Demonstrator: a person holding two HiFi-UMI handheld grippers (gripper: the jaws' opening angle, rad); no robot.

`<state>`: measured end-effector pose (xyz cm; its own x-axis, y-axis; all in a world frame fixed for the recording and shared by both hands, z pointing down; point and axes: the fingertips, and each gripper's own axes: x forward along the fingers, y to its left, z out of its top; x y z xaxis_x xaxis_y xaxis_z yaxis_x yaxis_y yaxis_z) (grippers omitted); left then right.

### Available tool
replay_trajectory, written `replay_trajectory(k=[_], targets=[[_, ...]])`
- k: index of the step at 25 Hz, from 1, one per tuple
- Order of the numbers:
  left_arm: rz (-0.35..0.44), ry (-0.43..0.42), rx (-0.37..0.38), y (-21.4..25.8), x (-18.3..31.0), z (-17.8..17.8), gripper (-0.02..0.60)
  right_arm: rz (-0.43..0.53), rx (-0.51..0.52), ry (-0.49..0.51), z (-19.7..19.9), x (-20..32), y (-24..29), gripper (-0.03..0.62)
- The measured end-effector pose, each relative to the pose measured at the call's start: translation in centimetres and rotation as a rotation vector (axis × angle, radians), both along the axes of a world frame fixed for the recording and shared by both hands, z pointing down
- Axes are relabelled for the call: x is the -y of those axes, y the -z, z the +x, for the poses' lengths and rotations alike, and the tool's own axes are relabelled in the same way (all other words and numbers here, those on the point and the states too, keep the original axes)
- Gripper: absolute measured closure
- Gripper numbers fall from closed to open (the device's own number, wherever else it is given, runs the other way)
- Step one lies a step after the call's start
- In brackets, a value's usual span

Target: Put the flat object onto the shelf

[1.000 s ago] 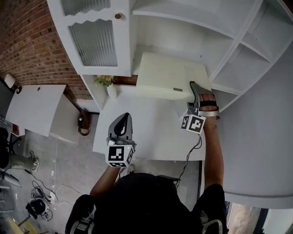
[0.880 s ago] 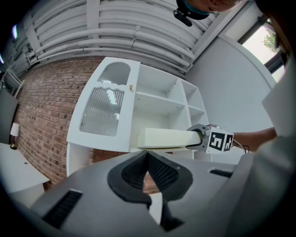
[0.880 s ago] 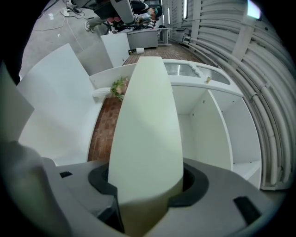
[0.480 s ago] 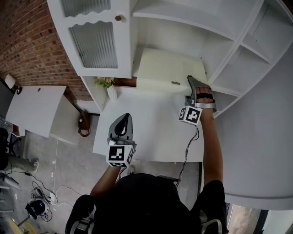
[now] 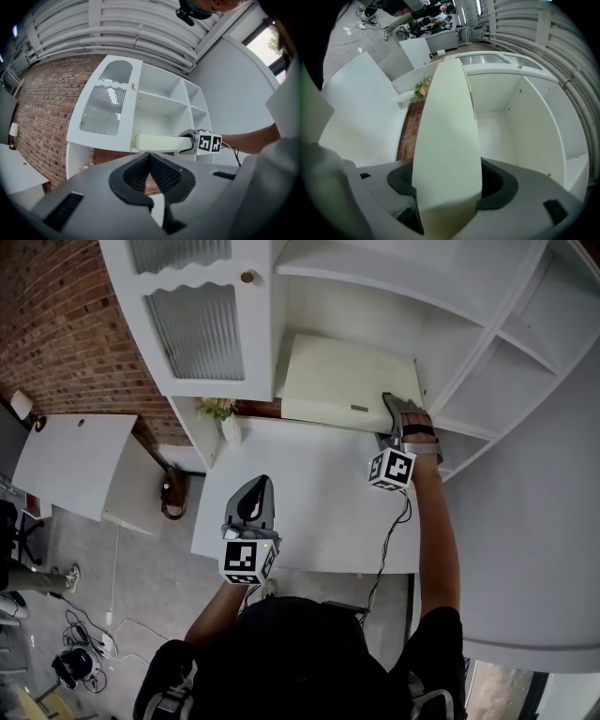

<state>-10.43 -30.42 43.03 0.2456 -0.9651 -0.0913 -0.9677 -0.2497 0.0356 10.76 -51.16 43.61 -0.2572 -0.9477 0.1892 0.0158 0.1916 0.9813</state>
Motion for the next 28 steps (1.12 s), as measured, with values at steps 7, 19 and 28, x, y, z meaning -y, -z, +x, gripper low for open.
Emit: replay_trajectory(k=[7,19,28], targets=[[-0.01,-0.021,0.005,-0.4,-0.1,0.4,0.572,-0.136,0.009,0.0,-0.4,0.8,-0.4,0.252],[-0.023,-0.014,0.009,-0.8,0.1,-0.3,0.572,-0.294,-0.006,-0.029,-1.2,4.0,-0.9,0.212],[-0.039,0.006,0.008,-1.6,-0.1,-1.4,0.572,-0.28,-0.02,-0.046,-1.8,5.5,-1.4,0.206]])
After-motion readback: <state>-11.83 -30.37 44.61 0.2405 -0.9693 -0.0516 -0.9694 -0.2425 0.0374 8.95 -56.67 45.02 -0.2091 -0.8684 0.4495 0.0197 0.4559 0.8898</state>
